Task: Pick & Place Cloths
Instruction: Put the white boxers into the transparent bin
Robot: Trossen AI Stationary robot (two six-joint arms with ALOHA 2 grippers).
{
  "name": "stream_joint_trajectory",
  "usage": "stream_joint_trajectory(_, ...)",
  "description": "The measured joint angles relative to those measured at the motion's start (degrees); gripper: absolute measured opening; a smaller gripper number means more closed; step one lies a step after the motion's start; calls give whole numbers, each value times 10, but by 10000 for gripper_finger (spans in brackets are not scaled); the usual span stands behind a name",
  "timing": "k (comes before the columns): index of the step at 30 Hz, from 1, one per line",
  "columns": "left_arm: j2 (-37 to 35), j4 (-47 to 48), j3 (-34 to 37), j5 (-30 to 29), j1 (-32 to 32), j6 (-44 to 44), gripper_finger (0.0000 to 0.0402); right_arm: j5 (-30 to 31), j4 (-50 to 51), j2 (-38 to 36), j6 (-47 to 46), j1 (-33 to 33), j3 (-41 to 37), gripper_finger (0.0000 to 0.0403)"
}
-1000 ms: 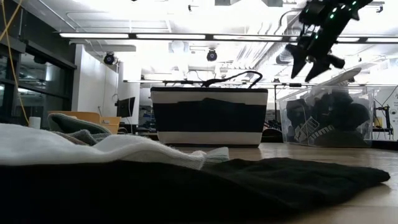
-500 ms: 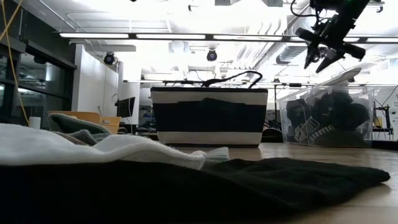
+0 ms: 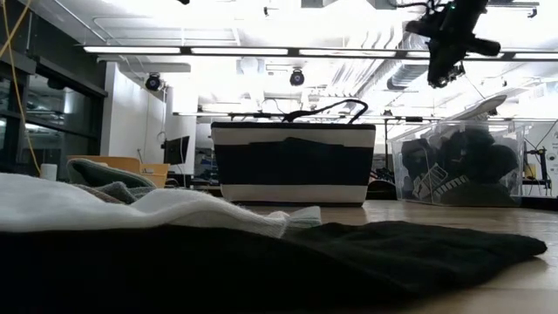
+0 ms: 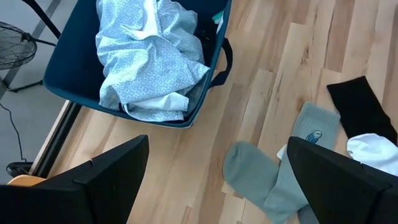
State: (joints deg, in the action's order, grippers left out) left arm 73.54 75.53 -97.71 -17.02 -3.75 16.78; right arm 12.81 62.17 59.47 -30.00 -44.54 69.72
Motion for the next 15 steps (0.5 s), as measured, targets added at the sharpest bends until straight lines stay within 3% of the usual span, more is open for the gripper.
stream_joint_trajectory(9,0,0,0,0,0,0,376,37,273,165,15,-8,146,3)
stream_joint_trajectory(15,0,0,0,0,0,0,376,60,277,226,18,-40,146,3)
